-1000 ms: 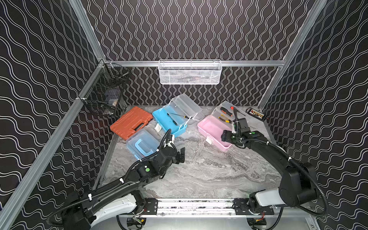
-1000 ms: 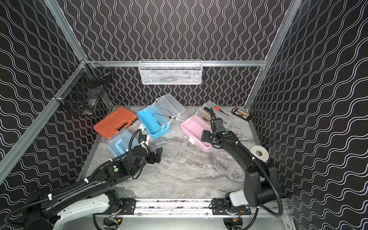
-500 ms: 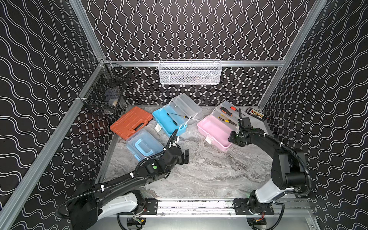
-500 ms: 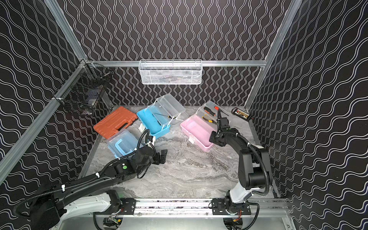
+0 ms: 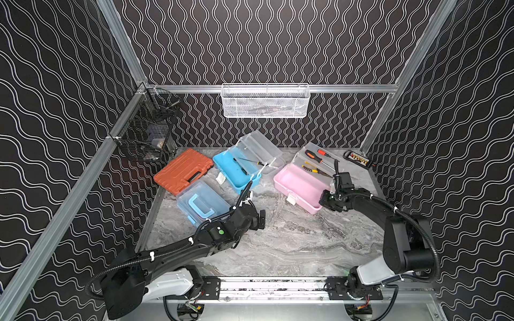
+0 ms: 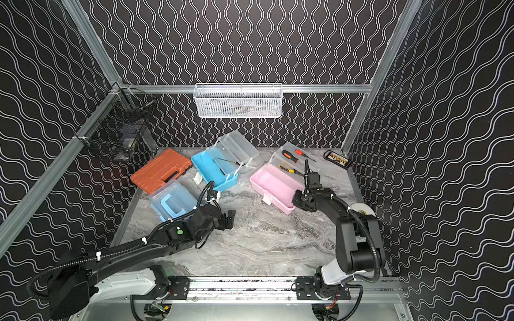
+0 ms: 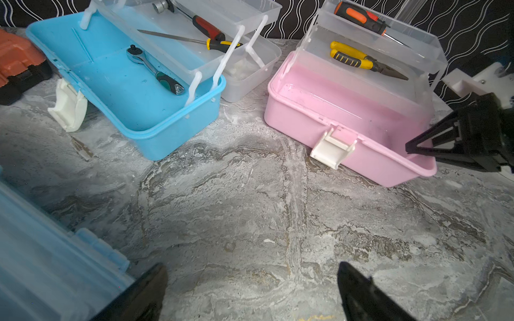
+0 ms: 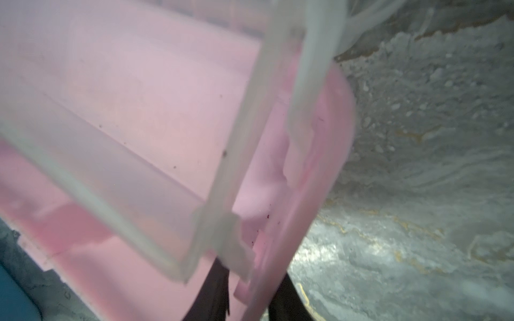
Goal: Close toolboxes
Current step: Move the toolbox to the center of the board.
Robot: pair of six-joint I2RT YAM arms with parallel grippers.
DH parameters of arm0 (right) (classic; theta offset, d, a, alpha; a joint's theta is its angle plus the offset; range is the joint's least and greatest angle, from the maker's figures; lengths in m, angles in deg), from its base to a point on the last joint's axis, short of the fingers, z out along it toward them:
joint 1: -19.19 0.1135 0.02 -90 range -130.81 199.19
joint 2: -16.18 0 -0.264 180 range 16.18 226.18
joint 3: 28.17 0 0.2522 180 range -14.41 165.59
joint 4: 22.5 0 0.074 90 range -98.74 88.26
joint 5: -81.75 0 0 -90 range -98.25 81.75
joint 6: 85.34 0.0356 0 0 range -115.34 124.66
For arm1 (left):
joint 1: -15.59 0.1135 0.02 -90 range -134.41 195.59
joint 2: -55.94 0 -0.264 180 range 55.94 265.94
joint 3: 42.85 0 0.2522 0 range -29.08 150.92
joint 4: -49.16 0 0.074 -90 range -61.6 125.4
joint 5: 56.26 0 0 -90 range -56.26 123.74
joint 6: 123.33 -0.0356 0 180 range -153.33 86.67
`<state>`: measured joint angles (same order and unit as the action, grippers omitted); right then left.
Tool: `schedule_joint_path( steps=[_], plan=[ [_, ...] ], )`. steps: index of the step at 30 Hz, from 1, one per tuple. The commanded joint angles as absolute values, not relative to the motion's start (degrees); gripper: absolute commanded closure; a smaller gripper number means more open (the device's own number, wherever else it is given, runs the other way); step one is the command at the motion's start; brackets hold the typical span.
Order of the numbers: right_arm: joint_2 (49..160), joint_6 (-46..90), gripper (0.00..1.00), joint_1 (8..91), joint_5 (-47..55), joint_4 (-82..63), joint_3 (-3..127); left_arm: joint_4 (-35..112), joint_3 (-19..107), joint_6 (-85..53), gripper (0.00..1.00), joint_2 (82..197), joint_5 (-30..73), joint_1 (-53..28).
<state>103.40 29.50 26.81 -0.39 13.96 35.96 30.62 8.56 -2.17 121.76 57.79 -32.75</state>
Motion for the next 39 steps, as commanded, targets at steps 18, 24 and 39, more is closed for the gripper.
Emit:
schedule_joint_path(
  steps=[18, 24, 39],
  plan=[
    [86.0, 45.2, 0.73, 52.2, 0.1, 21.5, 22.7, 35.3, 7.8, -3.7, 0.01, 124.5, 56.4, -32.7],
    [85.6, 44.7, 0.43, 53.6, -2.6, 24.6, 24.5, 34.1, 7.4, -3.5, 0.01, 124.3, 56.6, -32.7],
    [82.5, 37.4, 0.38, 45.9, -14.7, 33.1, 41.4, 33.1, 5.5, -3.0, 0.01, 121.8, 56.6, -32.7]
  ],
)
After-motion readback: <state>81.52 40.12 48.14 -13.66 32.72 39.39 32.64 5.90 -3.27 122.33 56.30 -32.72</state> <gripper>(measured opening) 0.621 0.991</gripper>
